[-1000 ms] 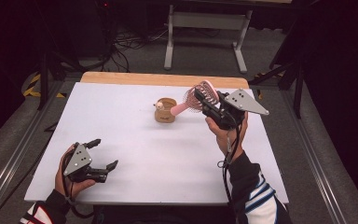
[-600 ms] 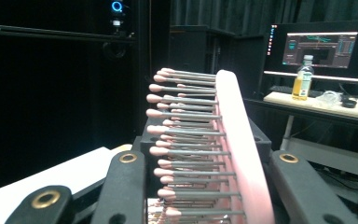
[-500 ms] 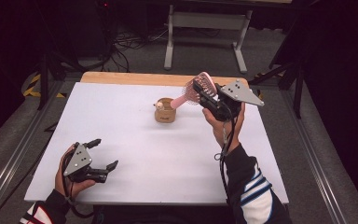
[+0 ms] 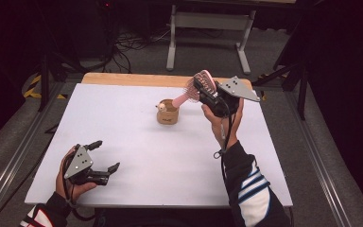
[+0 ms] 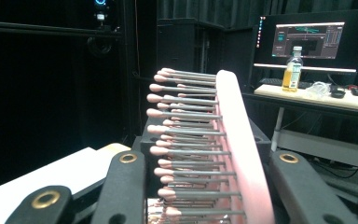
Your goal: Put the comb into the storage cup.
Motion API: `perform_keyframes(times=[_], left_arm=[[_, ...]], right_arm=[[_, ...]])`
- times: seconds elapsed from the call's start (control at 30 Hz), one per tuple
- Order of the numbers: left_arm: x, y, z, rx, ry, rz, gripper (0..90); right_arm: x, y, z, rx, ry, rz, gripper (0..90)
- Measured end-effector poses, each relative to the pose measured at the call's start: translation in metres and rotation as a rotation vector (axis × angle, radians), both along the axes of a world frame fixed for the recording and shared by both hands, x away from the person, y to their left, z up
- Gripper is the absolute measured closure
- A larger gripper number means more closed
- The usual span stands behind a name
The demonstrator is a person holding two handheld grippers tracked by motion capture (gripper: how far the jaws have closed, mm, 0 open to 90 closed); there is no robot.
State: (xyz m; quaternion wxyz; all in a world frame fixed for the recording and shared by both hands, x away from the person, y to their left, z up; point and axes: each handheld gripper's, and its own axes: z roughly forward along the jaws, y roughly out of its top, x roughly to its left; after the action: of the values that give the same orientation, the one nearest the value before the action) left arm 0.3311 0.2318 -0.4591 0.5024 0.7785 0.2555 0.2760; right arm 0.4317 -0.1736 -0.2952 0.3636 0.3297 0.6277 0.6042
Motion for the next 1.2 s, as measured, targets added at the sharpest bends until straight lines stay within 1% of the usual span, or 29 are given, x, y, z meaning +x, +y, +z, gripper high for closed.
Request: perform_keyframes(times=[0.07, 0.2, 0.4, 0.53, 0.67, 0.73, 0.9, 0.97, 1.0, 1.07, 1.13, 1.2], left_arm=[[0.000, 0.000, 0.000, 0.000, 0.004, -0.004, 6.4], [0.000, -0.001, -0.001, 0.004, 0.003, -0.004, 6.4], [0.000, -0.001, -0.001, 0.001, 0.006, -0.007, 6.4], [0.001, -0.001, -0.001, 0.002, 0.007, -0.011, 6.4], [0.000, -0.001, -0.001, 0.004, 0.011, -0.016, 6.4], [0.000, -0.001, -0.001, 0.001, 0.009, -0.017, 6.4], [0.000, -0.002, -0.001, 0.003, 0.009, -0.016, 6.4], [0.000, -0.002, -0.001, 0.004, 0.010, -0.015, 6.4], [0.000, -0.002, -0.001, 0.003, 0.010, -0.016, 6.4], [0.000, -0.002, -0.001, 0.003, 0.011, -0.017, 6.4], [0.000, -0.002, -0.001, 0.002, 0.011, -0.017, 6.4], [0.000, -0.001, -0.001, 0.001, 0.010, -0.018, 6.4]], right_arm=[[0.003, 0.002, -0.002, -0.008, 0.000, -0.010, 62.8], [0.008, 0.006, -0.006, -0.009, 0.015, -0.016, 62.8], [0.015, 0.011, -0.012, 0.003, 0.039, -0.011, 62.8], [0.018, 0.013, -0.016, -0.006, 0.053, -0.016, 62.7], [0.022, 0.016, -0.020, 0.001, 0.069, -0.018, 62.8], [0.023, 0.017, -0.023, 0.013, 0.081, -0.014, 62.8], [0.026, 0.019, -0.028, 0.016, 0.098, -0.019, 62.7], [0.028, 0.019, -0.031, 0.023, 0.106, -0.018, 62.7], [0.029, 0.020, -0.034, 0.026, 0.117, -0.013, 62.7], [0.030, 0.020, -0.036, 0.027, 0.120, -0.014, 62.7], [0.031, 0.022, -0.040, 0.036, 0.135, -0.011, 62.7], [0.032, 0.022, -0.042, 0.039, 0.141, -0.012, 62.7]])
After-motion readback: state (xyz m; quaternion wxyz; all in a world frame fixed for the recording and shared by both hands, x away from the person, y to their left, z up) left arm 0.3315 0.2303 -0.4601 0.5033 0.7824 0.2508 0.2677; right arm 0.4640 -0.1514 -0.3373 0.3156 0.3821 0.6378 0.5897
